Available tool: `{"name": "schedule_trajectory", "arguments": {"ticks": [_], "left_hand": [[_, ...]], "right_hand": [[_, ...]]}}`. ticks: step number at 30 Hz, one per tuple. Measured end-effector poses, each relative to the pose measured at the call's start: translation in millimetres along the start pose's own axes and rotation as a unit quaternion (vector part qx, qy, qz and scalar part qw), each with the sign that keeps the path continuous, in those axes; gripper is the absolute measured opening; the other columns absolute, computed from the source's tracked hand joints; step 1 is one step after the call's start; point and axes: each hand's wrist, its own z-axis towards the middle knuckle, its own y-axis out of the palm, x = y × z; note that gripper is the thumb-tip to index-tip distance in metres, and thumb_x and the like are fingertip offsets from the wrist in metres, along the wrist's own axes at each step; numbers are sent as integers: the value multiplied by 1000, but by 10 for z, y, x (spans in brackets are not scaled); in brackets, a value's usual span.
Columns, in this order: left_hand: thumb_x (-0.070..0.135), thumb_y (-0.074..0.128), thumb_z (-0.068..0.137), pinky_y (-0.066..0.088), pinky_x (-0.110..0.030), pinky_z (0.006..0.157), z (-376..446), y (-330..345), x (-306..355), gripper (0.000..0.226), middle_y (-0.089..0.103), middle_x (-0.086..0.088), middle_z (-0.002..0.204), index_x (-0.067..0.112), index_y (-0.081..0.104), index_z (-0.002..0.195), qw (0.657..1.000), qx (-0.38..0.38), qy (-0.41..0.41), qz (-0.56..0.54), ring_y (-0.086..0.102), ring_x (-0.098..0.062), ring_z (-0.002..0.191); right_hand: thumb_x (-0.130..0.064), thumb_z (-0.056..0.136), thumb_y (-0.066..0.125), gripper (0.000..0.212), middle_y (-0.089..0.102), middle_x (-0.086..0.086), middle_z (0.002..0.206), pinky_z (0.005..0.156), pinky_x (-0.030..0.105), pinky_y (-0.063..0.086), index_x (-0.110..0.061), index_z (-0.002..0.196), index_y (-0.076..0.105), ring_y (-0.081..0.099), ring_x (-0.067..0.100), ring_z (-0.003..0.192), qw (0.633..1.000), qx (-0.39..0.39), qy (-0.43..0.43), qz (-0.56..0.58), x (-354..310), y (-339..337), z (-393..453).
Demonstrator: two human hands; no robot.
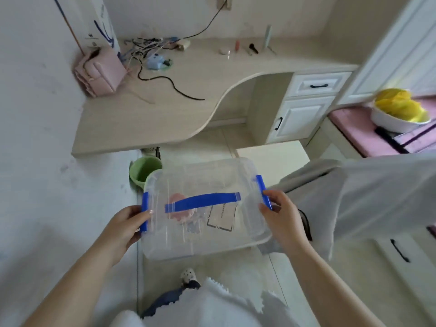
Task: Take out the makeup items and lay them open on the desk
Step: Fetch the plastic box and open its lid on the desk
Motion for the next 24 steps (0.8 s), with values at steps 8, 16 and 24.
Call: {"name": "schedule_trajectory", "arguments": {"ticks": [8,16,24], "left_hand": [[13,58,90,52,-36,71,-944,719,-886,23,66,-13,98,7,57,112,993,-76,-15,83,63,-26,83],[13,59,89,53,-36,69,-1703,1748,-1444,32,65,-18,106,3,53,118,972,-186,-21,145,64,-29,89],[18,61,88,55,-43,80,-1858,2912,-1389,27,68,-13,107,9,56,113,929,-297,26,220,67,-28,93]], "right_hand": [[-10,84,65,36,62,-1,108,76,47,57,-25,115,56,64,21,88,994,40,82,56,1419,-861,-1382],[-15,87,62,41,60,-6,105,70,29,51,-26,126,54,61,10,83,974,146,155,79,2257,-1876,-2600],[-10,87,60,42,61,-17,95,68,25,51,-21,127,55,64,7,83,937,257,201,122,2676,-2594,-2982]]}}
